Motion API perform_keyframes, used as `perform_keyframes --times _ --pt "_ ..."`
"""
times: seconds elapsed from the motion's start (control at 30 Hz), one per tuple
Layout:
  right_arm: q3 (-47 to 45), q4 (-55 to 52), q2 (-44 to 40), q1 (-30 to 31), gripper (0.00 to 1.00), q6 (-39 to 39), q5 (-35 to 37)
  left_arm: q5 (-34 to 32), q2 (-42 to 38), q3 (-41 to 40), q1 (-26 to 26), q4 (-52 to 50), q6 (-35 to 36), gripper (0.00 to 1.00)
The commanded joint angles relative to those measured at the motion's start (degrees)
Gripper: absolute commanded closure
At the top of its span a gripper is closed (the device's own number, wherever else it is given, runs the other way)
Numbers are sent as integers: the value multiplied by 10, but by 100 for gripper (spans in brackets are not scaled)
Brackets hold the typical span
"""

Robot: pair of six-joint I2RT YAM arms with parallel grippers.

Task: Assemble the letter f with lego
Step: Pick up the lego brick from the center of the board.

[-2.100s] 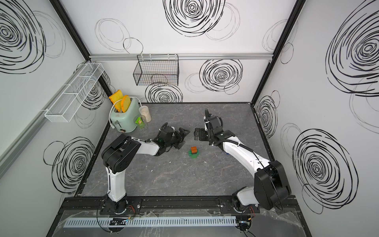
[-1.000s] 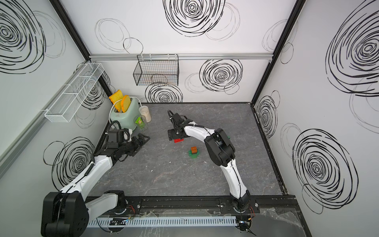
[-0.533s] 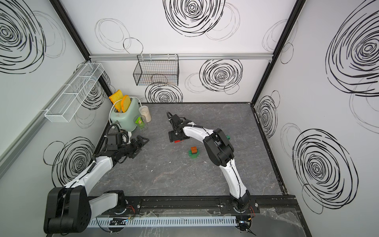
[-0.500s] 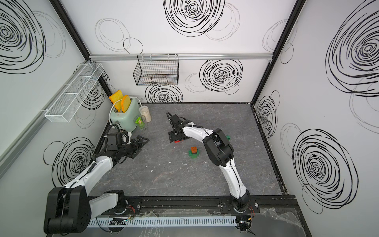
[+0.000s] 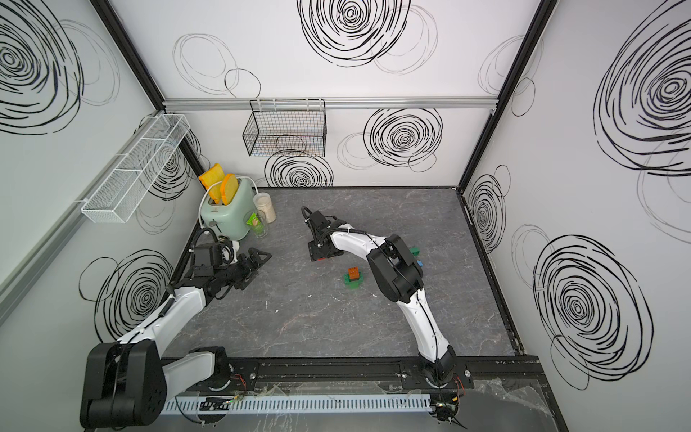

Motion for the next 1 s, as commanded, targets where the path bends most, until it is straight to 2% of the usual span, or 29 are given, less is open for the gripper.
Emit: perform_keyframes --times 0.0,0.13,0.23,0.37,0.5,0.6,0.7,0.87,0.97 --pt "21 -31 11 6 28 0 15 9 -7 -4 7 24 -3 2" --pt "38 -37 6 7 39 -9 17 5 -7 -4 8 21 0 2" --pt "54 -45 1 10 43 -19 19 4 -4 -5 9 21 2 2" --pt "77 -63 -27 17 44 -39 23 8 5 -6 9 27 3 2" --pt "66 -68 -102 19 44 -56 29 10 8 -1 -12 37 2 1" --pt "17 -61 -176 14 43 -59 38 -13 6 17 -76 39 0 1" --pt "-64 -44 -256 6 41 -54 37 -34 23 18 -166 84 -36 0" --pt "-201 -26 -369 -14 40 -42 37 -57 73 -39 -296 309 -149 9" --pt "-258 -25 -413 -26 40 -42 35 -57 130 -57 -346 436 -185 15"
